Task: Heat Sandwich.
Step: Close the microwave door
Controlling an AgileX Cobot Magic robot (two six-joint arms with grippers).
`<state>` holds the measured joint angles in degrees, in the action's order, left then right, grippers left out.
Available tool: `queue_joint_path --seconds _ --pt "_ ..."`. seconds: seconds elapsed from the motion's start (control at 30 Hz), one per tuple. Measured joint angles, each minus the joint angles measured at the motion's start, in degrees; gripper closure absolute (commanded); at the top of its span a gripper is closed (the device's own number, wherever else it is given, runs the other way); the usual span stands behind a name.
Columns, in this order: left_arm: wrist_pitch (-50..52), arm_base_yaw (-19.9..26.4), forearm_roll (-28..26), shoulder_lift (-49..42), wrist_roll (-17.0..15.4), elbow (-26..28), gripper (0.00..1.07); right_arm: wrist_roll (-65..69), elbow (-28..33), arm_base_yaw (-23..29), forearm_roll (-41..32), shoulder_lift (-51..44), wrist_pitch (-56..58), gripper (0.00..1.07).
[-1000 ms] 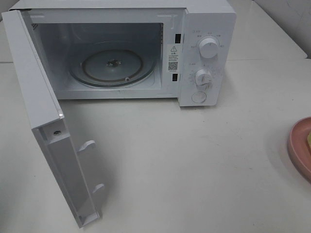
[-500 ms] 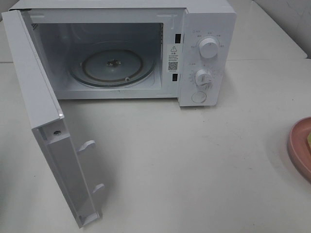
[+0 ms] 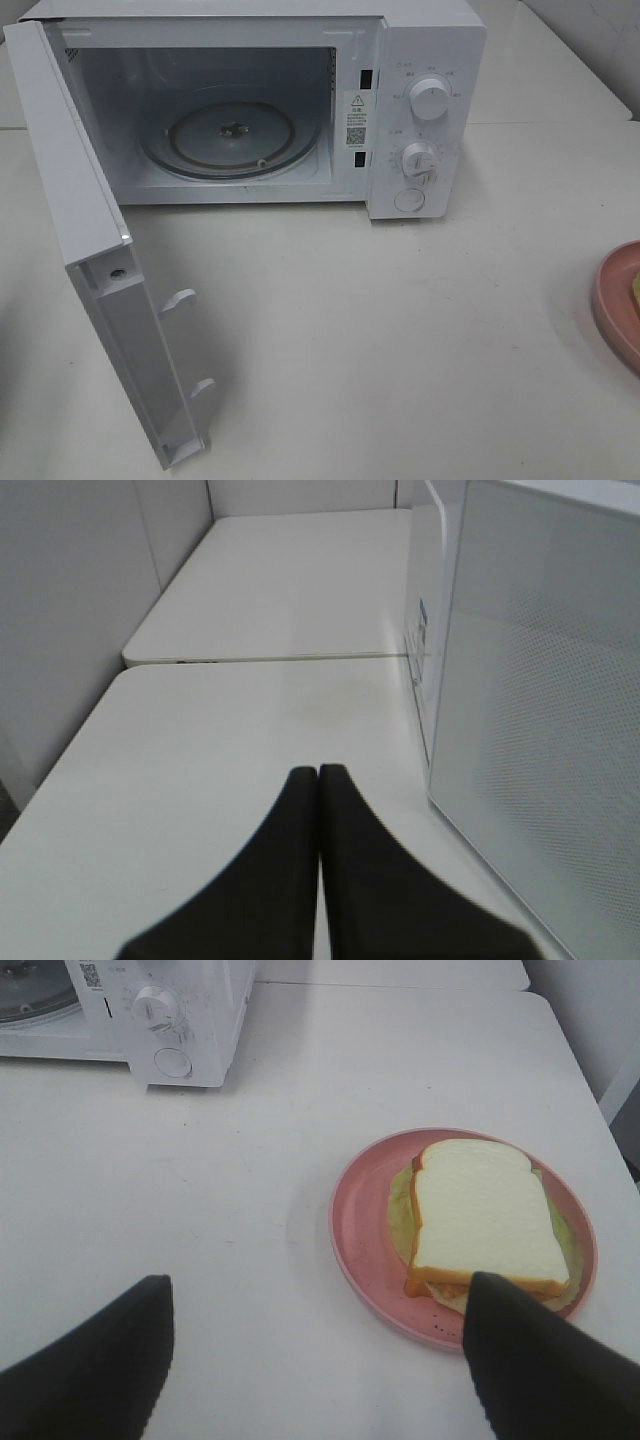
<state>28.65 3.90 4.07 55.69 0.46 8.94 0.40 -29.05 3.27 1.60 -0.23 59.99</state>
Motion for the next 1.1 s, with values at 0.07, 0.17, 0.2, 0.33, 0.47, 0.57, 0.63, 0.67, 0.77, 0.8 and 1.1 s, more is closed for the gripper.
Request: queue_joint_path --seconds 0.07,0.17,0.2,0.33,0.47,0.57,0.63,0.67,0.77,0.8,1.1 --pt "1.2 0.0 5.16 2.75 -2.75 0.97 1.06 0.0 0.0 0.0 0.0 0.0 0.0 0.31" --pt "4.76 0.0 13.06 6.25 -7.68 1.83 1.06 0.0 0.0 0.0 0.0 0.0 0.0 0.31" --pt "6.59 0.0 15.93 7.51 -9.45 1.95 1.06 0.0 0.0 0.0 0.0 0.0 0.0 0.31" --pt "14.15 0.0 24.98 12.49 -14.15 2.12 1.06 0.0 0.0 0.0 0.0 0.0 0.0 0.31" --pt "20.57 -0.11 27.85 17.13 -15.53 2.23 1.06 0.0 0.0 0.0 0.0 0.0 0.0 0.31" --pt "21.37 -3.38 27.9 20.8 -15.64 4.01 1.06 0.0 0.0 0.0 0.0 0.0 0.0 0.31" --pt "21.49 -4.58 27.73 21.66 -15.53 4.7 1.06 0.0 0.0 0.0 0.0 0.0 0.0 0.31" --pt "21.49 -5.84 27.1 22.52 -15.36 5.39 1.06 0.0 0.0 0.0 0.0 0.0 0.0 0.31" --pt "21.54 -8.94 24.41 24.64 -14.38 6.76 1.06 0.0 0.0 0.0 0.0 0.0 0.0 0.31" --pt "21.08 -10.03 22.92 25.32 -13.92 7.28 1.06 0.0 0.0 0.0 0.0 0.0 0.0 0.31" --pt "20.68 -20.45 13.01 31.23 -9.28 13.18 1.06 0.0 0.0 0.0 0.0 0.0 0.0 0.31"
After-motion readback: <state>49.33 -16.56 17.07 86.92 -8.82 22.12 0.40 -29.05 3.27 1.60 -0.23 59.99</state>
